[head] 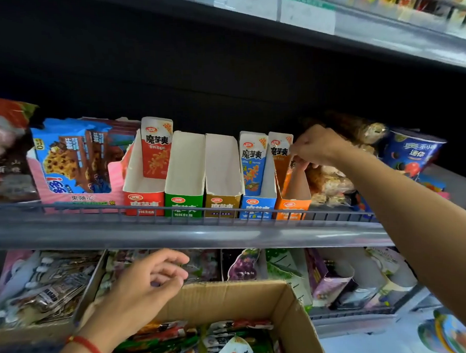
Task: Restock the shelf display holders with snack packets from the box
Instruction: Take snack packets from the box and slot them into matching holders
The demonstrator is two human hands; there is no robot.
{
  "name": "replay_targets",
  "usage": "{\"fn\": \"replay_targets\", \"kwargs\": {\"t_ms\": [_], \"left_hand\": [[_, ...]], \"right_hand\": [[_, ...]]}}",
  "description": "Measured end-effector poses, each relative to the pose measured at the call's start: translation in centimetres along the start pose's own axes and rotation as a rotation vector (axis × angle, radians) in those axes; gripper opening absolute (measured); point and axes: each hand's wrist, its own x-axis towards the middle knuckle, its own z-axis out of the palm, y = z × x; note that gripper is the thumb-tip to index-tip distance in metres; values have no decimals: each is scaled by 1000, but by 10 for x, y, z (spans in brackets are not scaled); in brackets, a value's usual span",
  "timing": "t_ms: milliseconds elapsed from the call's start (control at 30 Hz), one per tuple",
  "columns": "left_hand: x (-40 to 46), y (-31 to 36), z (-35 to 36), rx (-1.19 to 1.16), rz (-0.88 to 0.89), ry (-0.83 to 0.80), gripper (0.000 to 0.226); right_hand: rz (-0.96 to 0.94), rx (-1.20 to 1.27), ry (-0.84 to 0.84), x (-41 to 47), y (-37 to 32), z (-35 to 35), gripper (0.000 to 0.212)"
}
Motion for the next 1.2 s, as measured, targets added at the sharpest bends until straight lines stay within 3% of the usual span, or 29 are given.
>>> {"fn": "replay_targets", "kwargs": {"t_ms": [100,300,433,900,1200], "left_hand": [[-1,0,-1,18,1,-7,25],[-4,-1,0,85,14,-34,25],[-5,-2,-2,83,20,-39,24],[3,-2,-4,40,-25,-71,26],[2,0,-2,83,-13,-68,28]], "right_hand": [[-55,-55,-67,-1,2,-11,16],[-145,-250,159,12,3,-2,21],[-164,-365,202,20,-6,5,23],[-231,-240,306,42,4,32,26],[-282,-301,361,51,3,40,28]]}}
